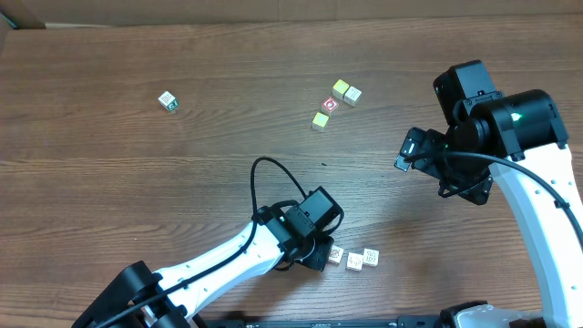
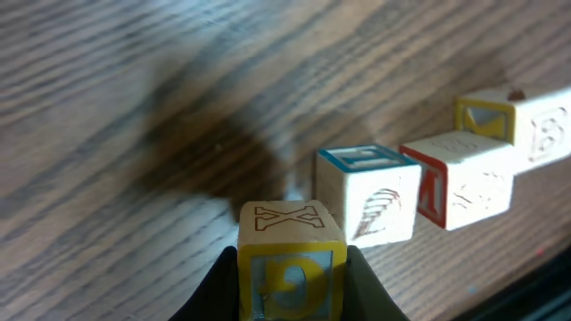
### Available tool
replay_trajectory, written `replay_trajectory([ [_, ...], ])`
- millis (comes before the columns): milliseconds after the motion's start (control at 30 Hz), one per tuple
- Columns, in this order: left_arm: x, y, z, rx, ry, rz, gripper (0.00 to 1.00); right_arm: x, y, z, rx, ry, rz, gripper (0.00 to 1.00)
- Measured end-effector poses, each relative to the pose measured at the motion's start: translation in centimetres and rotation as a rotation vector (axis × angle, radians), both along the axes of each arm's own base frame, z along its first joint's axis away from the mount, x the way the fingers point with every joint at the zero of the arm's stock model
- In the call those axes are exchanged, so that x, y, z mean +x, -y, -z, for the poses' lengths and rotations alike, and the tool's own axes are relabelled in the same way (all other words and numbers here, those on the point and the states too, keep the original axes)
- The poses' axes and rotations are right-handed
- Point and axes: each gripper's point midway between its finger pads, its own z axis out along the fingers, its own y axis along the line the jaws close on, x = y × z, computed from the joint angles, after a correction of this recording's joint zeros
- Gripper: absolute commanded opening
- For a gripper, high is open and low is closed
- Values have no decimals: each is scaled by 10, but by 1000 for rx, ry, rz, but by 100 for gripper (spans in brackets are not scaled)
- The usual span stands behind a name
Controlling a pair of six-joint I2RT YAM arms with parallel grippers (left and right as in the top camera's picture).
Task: Flip 4 blocks
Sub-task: 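Carry the G block to the left end of the front row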
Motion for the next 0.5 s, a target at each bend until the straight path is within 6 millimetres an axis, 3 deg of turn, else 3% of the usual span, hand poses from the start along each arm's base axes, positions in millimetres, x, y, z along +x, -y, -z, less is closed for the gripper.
replay_trajectory([
  [500,6,-5,13,1,44,-43,8,-1,1,0,-3,-4,0,100],
])
